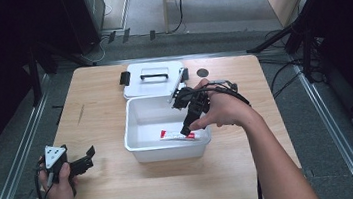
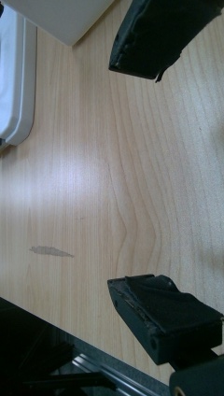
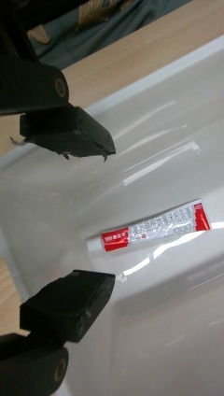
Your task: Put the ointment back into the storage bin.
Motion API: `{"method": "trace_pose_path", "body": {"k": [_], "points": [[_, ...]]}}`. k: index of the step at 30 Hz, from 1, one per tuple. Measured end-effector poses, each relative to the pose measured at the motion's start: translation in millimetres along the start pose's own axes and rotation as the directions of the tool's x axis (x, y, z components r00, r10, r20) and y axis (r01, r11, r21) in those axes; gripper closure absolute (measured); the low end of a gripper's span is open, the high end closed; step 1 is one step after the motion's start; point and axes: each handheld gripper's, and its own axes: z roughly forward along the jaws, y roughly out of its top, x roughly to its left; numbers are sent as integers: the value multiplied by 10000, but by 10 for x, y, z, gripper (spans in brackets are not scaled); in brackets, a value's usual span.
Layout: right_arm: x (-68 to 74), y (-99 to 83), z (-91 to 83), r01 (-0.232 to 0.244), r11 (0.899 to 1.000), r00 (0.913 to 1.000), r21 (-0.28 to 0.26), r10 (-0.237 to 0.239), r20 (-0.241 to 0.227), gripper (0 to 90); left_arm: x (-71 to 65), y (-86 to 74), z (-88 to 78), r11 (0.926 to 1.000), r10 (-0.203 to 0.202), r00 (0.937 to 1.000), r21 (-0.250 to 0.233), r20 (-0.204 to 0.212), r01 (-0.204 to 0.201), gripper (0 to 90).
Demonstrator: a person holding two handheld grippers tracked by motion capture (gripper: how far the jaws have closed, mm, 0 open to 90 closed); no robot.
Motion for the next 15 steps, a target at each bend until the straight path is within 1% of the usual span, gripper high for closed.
{"method": "trace_pose_path", "body": {"k": [1, 2, 3, 5, 8, 10, 11, 12, 15], "points": [[3, -12, -25, -177, 9998, 9998, -7, 177, 39, 291, 0, 0, 0, 10000, -6, 10000, -5, 3, 6, 6], [-8, -40, -67, -550, 9985, 9984, 8, 550, 95, 269, 1, 0, 0, 10000, -4, 10000, 1, 7, 4, 6], [-8, -40, -67, -550, 9985, 9984, 8, 550, 95, 269, 1, 0, 0, 10000, -10, 10000, 2, 7, 10, 6], [-28, -79, -116, -793, 9969, 9968, -7, 793, 92, 247, 1, 0, 0, 10000, -11, 10000, 6, -2, 11, 6], [-55, -159, -195, -907, 9959, 9957, 0, 907, 167, 225, 1, 1, 1, 10000, -23, 10000, -2, -4, 23, 6], [-60, -176, -209, -906, 9959, 9957, -13, 906, 172, 223, 1, 1, 1, 10000, -24, 10000, 4, -7, 24, 6], [-74, -234, -255, -995, 9950, 9949, 13, 995, 156, 211, 1, 1, 1, 10000, -28, 10000, 2, -10, 28, 6], [-74, -234, -255, -995, 9950, 9949, 13, 995, 156, 211, 1, 1, 1, 10000, -28, 10000, 2, -10, 28, 6], [-98, -318, -311, -1131, 9936, 9933, -18, 1131, 217, 205, 1, 1, 1, 10000, -29, 10000, 5, -17, 29, 6]]}}
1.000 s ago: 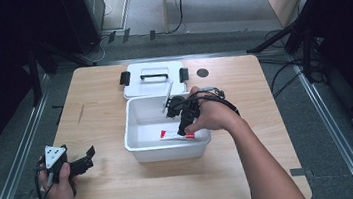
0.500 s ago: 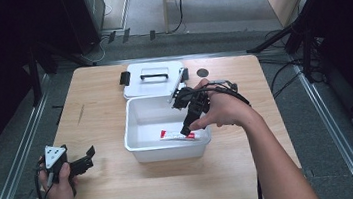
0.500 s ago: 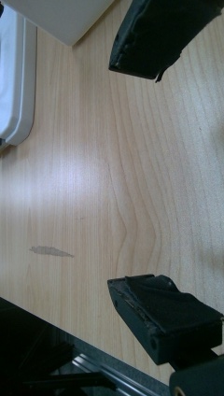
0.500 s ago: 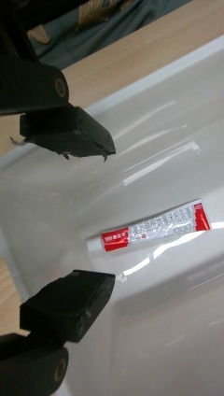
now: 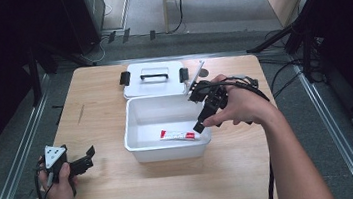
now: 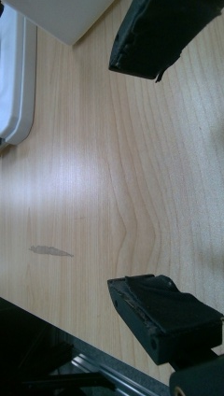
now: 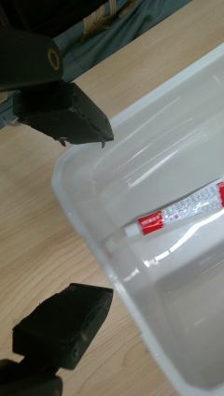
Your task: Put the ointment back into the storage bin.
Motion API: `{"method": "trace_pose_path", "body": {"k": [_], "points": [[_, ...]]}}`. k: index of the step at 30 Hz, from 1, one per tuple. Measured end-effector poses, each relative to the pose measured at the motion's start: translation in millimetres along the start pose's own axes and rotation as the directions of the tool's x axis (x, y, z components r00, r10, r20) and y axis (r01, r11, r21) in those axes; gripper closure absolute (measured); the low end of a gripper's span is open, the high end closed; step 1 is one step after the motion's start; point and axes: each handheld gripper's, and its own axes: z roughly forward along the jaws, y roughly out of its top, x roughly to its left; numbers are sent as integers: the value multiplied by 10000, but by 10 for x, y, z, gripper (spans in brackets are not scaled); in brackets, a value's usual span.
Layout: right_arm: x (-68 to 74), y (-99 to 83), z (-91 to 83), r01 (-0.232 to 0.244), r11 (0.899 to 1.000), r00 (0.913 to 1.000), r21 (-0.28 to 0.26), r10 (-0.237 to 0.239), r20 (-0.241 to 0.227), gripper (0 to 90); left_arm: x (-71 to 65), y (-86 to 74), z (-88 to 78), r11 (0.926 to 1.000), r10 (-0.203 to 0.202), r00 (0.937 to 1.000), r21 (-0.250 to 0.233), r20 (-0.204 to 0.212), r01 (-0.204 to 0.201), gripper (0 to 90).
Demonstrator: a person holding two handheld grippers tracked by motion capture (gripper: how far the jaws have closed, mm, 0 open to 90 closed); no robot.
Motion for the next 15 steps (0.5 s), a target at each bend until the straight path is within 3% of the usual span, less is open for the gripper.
{"method": "trace_pose_path", "body": {"k": [5, 9, 12, 15], "points": [[-78, -156, -80, -212, 9998, 9995, -26, 213, 227, 195, 0, 0, 0, 10000, -17, 10000, -2, 1, 17, 6], [-145, -273, -124, -478, 9986, 9987, -204, 481, 153, 174, -1, 0, -2, 10000, 28, 10000, 40, -4, -28, 6], [-210, -370, -136, -983, 9944, 9947, -398, 993, 251, 188, -1, -2, 0, 10000, 5, 10000, -4, 3, -5, 6], [-259, -460, -130, -1179, 9912, 9925, -596, 1196, 271, 187, -1, -3, -1, 10000, 8, 10000, -10, 7, -8, 6]]}}
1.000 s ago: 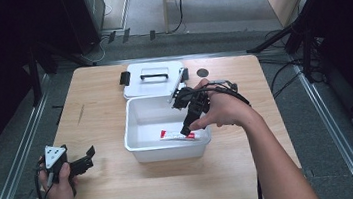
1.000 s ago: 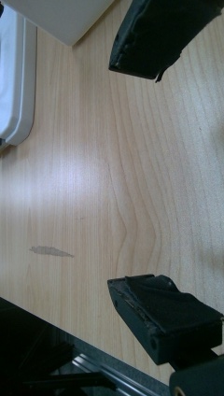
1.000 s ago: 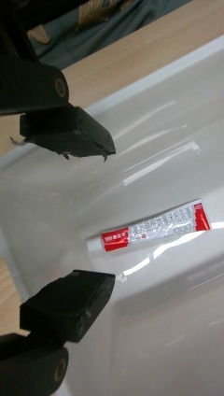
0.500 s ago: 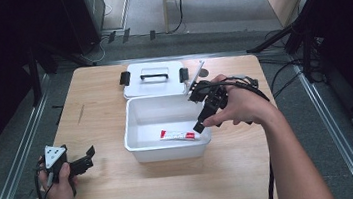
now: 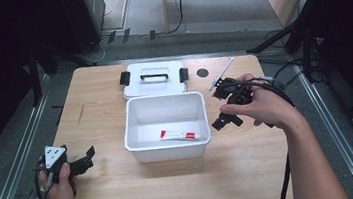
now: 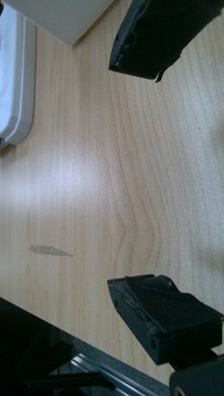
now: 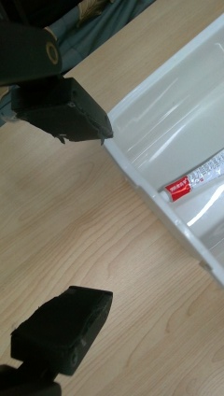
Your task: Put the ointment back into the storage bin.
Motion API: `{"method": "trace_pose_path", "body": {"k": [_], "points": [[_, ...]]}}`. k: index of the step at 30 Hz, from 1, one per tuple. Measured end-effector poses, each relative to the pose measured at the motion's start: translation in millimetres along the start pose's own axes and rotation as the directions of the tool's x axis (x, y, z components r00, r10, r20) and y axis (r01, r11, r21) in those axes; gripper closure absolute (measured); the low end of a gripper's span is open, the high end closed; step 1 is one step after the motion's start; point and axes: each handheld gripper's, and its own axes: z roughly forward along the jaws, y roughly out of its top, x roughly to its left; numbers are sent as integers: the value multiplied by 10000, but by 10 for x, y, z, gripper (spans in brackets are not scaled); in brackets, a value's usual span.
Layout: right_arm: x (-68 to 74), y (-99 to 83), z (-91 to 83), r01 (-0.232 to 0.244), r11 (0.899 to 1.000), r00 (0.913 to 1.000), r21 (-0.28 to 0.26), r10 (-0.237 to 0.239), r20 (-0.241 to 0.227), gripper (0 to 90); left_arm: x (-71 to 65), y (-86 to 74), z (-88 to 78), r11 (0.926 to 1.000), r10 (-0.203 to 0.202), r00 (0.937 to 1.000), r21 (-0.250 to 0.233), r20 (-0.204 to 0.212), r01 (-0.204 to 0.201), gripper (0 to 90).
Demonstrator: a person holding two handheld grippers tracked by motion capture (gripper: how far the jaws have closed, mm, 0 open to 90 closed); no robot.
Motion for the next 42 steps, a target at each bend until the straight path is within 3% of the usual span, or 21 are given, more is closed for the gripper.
{"method": "trace_pose_path", "body": {"k": [6, 9, 11, 12, 13, 14, 15, 16, 17, 18, 21, 25, 28, 29, 32, 35, 37, 41, 42], "points": [[-139, -206, 51, -566, 9967, 9983, -585, 573, 104, 206, 1, -1, -2, 10000, 24, 10000, -7, -1, -24, 6], [-214, -331, 94, -974, 9890, 9952, -1116, 980, 5, 209, 1, -1, -5, 10000, 14, 10000, 14, 4, -14, 6], [-278, -435, 137, -1328, 9800, 9908, -1483, 1350, 46, 215, -1, -2, -4, 10000, 22, 10000, 22, 4, -22, 6], [-328, -518, 178, -1715, 9700, 9845, -1725, 1751, 58, 216, -4, -2, -6, 10000, 48, 10000, 31, -5, -48, 6], [-328, -518, 178, -1715, 9700, 9845, -1725, 1751, 58, 216, -4, -2, -6, 10000, 48, 10000, 31, -5, -48, 6], [-385, -617, 224, -2069, 9559, 9770, -2086, 2131, 73, 219, -4, -2, -7, 10000, 49, 10000, 27, -9, -49, 6], [-385, -617, 224, -2069, 9559, 9770, -2086, 2131, 73, 219, -3, -2, -7, 10000, 39, 10000, 40, -4, -39, 6], [-433, -715, 281, -2343, 9426, 9700, -2379, 2429, 71, 219, -3, -2, -6, 10000, 33, 10000, 36, -4, -33, 6], [-433, -715, 281, -2343, 9426, 9700, -2379, 2429, 71, 219, -4, -3, -8, 10000, 42, 10000, 39, -5, -42, 6], [-446, -761, 310, -2440, 9360, 9666, -2537, 2560, 147, 219, -5, -4, -7, 10000, 50, 10000, 11, -15, -50, 6], [-485, -909, 419, -2765, 9092, 9551, -3112, 2957, 154, 219, -9, -4, -7, 10000, 57, 10000, -12, -25, -57, 6], [-531, -1075, 593, -3284, 8777, 9353, -3490, 3537, 92, 219, -6, -5, -13, 10000, 58, 10000, -12, -11, -58, 6], [-558, -1216, 751, -3780, 8366, 9127, -3965, 4086, -81, 222, -5, -6, -15, 10000, 57, 10000, -15, 1, -57, 6], [-558, -1216, 751, -3780, 8366, 9127, -3965, 4086, -81, 222, -6, -6, -15, 10000, 63, 10000, -16, 5, -63, 6], [-573, -1322, 869, -4167, 8026, 8912, -4268, 4532, -178, 222, -6, -6, -17, 10000, 62, 10000, -24, 0, -62, 6], [-590, -1437, 974, -4402, 7675, 8737, -4660, 4858, -253, 221, -5, -6, -19, 10000, 50, 10000, -16, 4, -50, 6], [-604, -1495, 1017, -4433, 7542, 8650, -4845, 5017, -105, 220, -6, -6, -19, 10000, 51, 10000, -28, -7, -51, 6], [-633, -1647, 1083, -4575, 7086, 8432, -5372, 5375, -92, 222, -7, -6, -18, 10000, 43, 10000, -34, -10, -43, 6], [-638, -1683, 1099, -4560, 7019, 8391, -5472, 5440, -14, 222, -7, -6, -18, 10000, 44, 10000, -36, -13, -44, 6]]}}
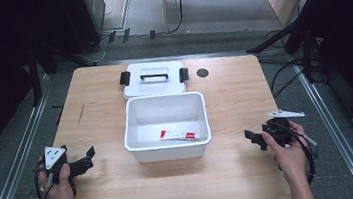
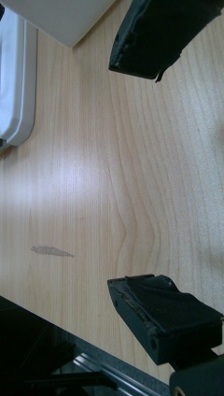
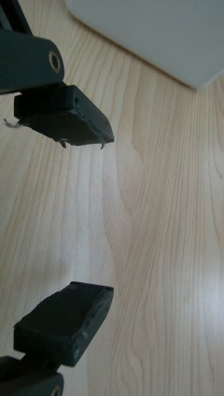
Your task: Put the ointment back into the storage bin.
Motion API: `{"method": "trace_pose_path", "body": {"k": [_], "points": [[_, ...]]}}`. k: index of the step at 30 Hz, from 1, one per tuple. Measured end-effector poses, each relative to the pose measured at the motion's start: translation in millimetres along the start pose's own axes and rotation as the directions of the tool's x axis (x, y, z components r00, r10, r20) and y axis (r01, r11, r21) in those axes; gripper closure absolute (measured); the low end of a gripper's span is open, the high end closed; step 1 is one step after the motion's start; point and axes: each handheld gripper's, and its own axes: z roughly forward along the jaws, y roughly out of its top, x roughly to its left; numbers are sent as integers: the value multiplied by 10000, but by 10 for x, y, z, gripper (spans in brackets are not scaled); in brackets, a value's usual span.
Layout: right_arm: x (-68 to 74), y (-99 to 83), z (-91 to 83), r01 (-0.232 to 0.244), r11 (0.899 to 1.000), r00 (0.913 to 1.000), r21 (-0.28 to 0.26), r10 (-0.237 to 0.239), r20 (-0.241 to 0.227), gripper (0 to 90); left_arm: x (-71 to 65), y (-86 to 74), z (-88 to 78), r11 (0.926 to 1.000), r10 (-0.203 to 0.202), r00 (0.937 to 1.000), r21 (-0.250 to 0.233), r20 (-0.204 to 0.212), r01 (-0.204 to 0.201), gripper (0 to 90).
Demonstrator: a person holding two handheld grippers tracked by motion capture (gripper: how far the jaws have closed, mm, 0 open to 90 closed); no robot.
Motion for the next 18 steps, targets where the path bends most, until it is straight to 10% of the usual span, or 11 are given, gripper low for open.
{"method": "trace_pose_path", "body": {"k": [18], "points": [[-333, -457, -127, -104, 9786, 9999, -2056, 98, -41, 227, -3, -1, -2, 10000, -15, 10000, 0, 6, 15, 6]]}}
